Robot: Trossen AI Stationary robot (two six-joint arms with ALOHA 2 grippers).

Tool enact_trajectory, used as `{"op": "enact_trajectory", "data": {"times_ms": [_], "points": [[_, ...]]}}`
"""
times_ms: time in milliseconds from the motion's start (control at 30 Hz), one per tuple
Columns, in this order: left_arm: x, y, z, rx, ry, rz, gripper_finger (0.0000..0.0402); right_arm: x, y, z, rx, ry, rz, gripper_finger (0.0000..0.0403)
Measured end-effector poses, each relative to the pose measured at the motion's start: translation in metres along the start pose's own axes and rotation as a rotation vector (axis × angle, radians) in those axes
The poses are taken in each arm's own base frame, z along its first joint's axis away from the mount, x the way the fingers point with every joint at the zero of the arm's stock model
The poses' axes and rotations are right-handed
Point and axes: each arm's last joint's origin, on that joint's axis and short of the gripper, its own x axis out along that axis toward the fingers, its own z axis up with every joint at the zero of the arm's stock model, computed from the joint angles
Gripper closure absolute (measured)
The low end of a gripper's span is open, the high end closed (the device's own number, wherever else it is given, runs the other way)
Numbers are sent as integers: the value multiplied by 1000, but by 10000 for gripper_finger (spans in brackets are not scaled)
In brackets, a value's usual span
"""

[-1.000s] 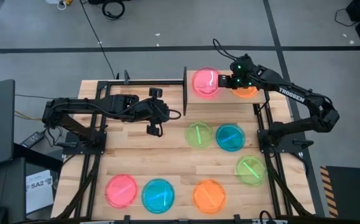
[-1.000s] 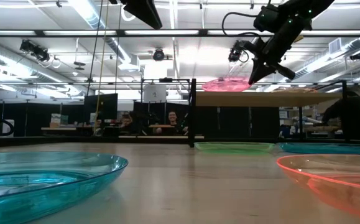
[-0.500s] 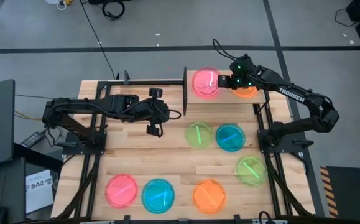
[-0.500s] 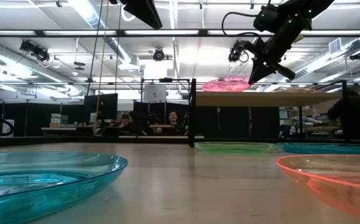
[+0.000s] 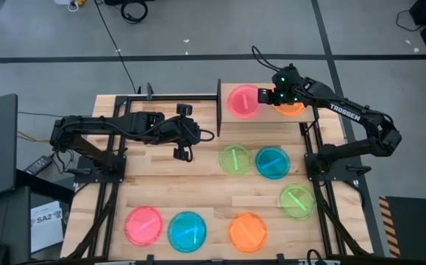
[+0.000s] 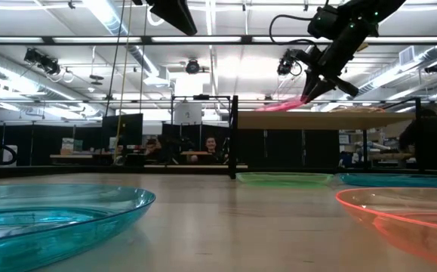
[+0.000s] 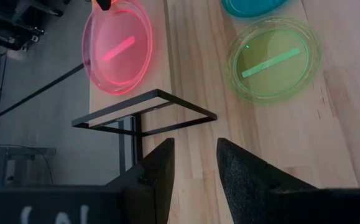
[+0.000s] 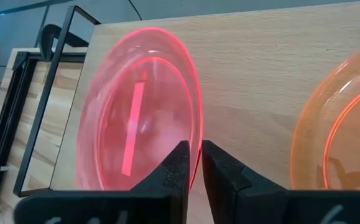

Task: Place and stack plates onto a shelf
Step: Put the top pink plate on the shelf, then stack the pink plate on top of the orange plate on the shelf

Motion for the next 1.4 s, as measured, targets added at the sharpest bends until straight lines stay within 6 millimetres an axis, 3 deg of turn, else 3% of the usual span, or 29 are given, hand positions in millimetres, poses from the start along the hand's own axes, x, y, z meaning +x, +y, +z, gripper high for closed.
{"op": "enact_trajectory", "data": {"times_ms": [500,733,1067,1400], "points": [[0,0,0,-4,0,-1,273,0,-2,2,-4,-31,-36,339],[1,1,-1,-109,-1,-14,273,0,-2,2,-13,-30,-36,339],[2,-1,-8,-119,54,-62,273,0,0,0,-79,34,42,339],[-1,-28,-30,-376,275,-443,273,0,7,-6,-125,49,58,339]]}}
